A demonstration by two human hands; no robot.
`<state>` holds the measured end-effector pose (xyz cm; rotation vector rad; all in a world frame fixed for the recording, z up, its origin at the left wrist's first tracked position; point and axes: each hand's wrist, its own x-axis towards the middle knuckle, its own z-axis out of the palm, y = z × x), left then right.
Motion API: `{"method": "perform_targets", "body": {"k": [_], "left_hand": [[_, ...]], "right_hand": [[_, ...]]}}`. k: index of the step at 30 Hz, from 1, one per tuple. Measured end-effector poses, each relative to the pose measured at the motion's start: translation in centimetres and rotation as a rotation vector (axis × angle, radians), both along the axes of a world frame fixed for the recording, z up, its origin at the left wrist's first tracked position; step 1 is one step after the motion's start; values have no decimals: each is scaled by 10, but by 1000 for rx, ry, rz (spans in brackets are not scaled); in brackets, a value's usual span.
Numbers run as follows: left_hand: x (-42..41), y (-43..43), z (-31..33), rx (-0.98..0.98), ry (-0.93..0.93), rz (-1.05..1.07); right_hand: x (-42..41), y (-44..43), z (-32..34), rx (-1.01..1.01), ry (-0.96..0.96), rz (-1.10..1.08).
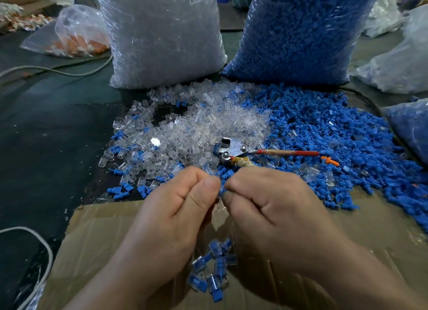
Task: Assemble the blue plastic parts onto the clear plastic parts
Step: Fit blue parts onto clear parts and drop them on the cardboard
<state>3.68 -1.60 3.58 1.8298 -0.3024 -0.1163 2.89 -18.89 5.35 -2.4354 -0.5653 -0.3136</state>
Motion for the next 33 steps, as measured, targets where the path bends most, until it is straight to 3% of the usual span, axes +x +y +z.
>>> {"method": "perform_targets", "body": {"k": [3,6,8,12,14,15,17,20,22,25,28,31,33], "left_hand": [[3,4,-1,-31,99,-31],[4,7,1,-23,-47,-47],[2,7,2,29,-212,-74],[5,7,11,212,-565,-115],[6,6,12,290,-681,-119],[5,5,12,301,-687,-102],[1,4,9,255,-581,-22],[-3,1,4,120,-267,58],[-1,0,0,49,-154,51],[1,-1,-1,-27,-55,-9],[1,2,-2,-101,-43,-56],[-2,1,1,-88,-167,-56],[-5,0,5,4,-303,-53]], "right_hand": [[2,2,2,-225,-228,66],[0,6,4,-118,-152,56],[-3,10,7,150,144,16],[-5,12,9,955,964,43],[-3,11,8,1120,1168,81],[-3,11,10,1109,1182,85],[-4,8,8,796,875,34],[-3,0,5,63,96,-42],[-2,-3,5,-83,-70,50],[0,-2,2,-133,-161,85],[-1,2,4,-76,-122,62],[-5,3,5,109,74,35],[-7,4,6,354,305,28]]}}
